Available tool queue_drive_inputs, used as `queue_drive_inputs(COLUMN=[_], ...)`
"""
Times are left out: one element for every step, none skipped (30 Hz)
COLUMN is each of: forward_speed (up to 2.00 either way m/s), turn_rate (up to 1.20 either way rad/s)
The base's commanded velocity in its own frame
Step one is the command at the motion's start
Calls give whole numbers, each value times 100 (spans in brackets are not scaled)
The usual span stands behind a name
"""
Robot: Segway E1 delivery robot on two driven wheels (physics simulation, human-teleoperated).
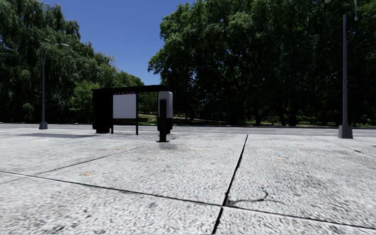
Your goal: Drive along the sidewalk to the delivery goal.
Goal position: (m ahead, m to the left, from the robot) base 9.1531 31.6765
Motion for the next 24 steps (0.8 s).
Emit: queue_drive_inputs(forward_speed=[200,200,200,200,200,200,200,200,200,200,200,200,200,200,200,200,200,200,200,200,200,200,200,200], turn_rate=[0,0,0,0,0,0,0,0,0,0,0,5,21,21,58,71,71,81,86,92,94,94,95,95])
